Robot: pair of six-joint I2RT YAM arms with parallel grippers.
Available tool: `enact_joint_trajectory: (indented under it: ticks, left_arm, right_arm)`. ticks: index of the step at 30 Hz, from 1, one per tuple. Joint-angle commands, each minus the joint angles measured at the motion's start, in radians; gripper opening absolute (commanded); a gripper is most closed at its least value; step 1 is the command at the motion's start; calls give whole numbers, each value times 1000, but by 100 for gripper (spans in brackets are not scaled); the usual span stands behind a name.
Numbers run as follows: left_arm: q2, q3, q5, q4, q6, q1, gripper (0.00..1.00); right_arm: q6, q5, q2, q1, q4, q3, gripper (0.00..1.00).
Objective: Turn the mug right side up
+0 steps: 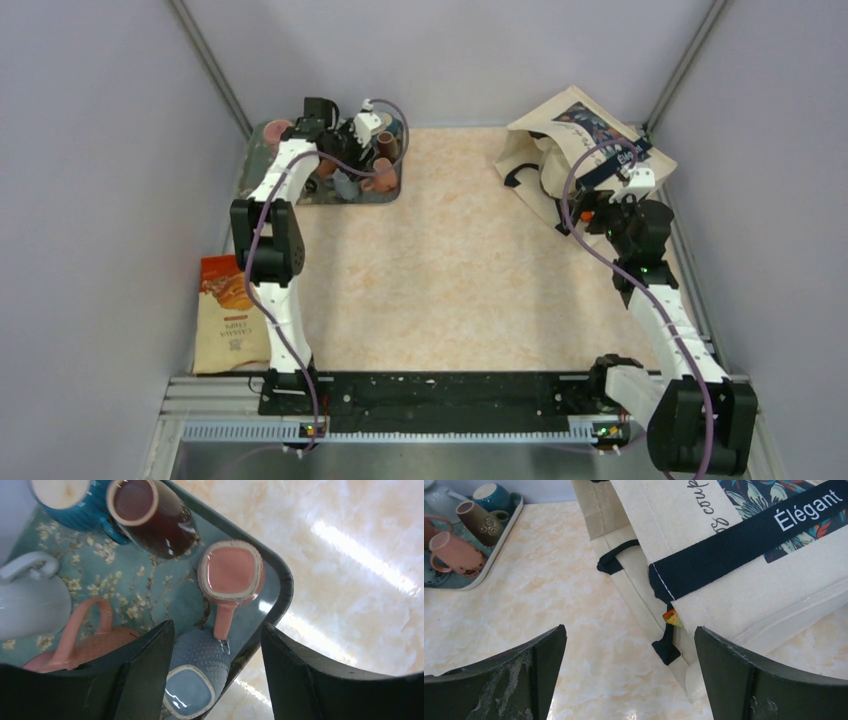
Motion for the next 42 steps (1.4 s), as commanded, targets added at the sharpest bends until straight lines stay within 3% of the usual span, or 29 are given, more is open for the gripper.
enact_joint_trajectory:
  ticks: [1, 5, 13, 17, 18, 20, 21, 24, 27, 34, 38, 42]
  left_arm:
    - [70, 137, 44, -277, 195, 6, 69]
    - [123, 156, 23, -233, 187, -6, 71]
    - [234, 223, -43, -216, 157, -18, 59]
    - [249, 221, -66, -192, 143, -35, 40]
    - [252, 221, -71, -188, 139, -39, 33]
    - [251, 217, -76, -190, 136, -46, 6]
    - [249, 212, -81, -192, 135, -49, 0]
    - [228, 194, -85, -185, 100, -54, 0]
    - [191, 176, -115, -112, -85, -53, 0]
    - [70, 145, -142, -58, -526, -48, 0]
    - [8, 131, -30, -109, -716, -29, 0]
    - [-77, 90, 93, -110, -857, -24, 0]
  right_arm:
    - [2, -36, -19, 12, -27, 65, 99]
    - [4, -54, -17, 12, -18, 63, 99]
    - [10, -88, -15, 13, -16, 68, 99]
    - [16, -99, -14, 14, -17, 72, 99]
    - [18, -104, -15, 14, -22, 76, 99]
    - [18, -109, -19, 15, -35, 82, 99]
    - [20, -109, -22, 17, -41, 86, 99]
    - [20, -99, -40, 23, -57, 96, 99]
    - [19, -64, -48, 54, -88, 125, 99]
    - [112, 29, 64, 333, -63, 229, 99]
    - [281, 18, 227, 487, 38, 297, 99]
    - [562, -123, 424, 544, 275, 352, 99]
